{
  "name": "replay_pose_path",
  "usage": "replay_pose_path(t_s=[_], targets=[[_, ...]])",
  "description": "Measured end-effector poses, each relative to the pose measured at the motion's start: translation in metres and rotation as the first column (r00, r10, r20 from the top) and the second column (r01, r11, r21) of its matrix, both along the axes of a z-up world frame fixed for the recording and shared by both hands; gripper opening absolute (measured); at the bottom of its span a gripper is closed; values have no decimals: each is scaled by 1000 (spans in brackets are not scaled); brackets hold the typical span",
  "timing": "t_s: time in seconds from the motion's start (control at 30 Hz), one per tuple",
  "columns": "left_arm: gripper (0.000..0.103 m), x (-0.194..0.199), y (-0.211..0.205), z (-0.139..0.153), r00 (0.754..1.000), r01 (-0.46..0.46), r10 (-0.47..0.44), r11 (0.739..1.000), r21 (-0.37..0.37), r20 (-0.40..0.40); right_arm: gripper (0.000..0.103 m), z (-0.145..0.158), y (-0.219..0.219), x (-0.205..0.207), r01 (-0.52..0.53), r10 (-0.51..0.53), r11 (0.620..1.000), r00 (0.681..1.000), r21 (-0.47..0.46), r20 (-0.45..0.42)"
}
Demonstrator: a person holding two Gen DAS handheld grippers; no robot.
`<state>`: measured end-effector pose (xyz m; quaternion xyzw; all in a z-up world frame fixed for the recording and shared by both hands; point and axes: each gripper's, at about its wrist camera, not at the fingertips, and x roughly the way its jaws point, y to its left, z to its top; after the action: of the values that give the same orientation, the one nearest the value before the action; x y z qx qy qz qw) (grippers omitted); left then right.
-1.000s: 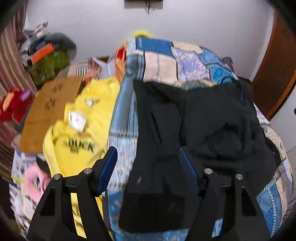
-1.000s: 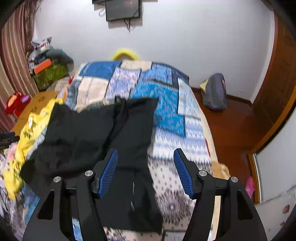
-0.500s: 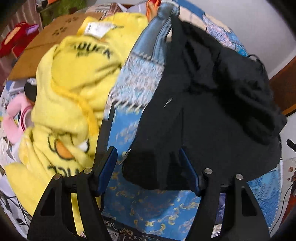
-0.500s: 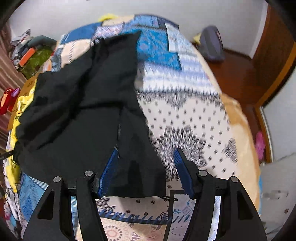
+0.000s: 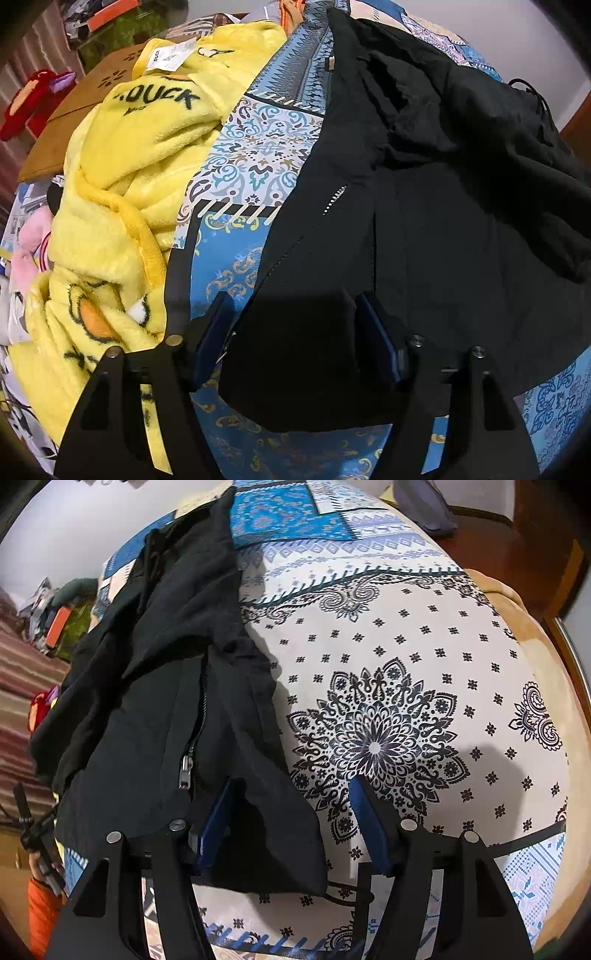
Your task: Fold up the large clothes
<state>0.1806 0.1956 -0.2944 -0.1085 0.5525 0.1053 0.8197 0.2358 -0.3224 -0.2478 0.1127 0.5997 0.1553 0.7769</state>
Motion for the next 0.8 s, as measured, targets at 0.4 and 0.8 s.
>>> replay_pose_path(t_s=[0.4, 0.8], targets=[[21, -5, -22, 48, 994, 96, -93, 994, -50, 56, 8, 44, 7, -33, 5, -13, 996, 996, 84, 92], [19, 46, -15, 164, 949, 194, -106, 940, -280, 298, 6, 136, 58, 42, -103, 79, 992, 954, 70, 291]])
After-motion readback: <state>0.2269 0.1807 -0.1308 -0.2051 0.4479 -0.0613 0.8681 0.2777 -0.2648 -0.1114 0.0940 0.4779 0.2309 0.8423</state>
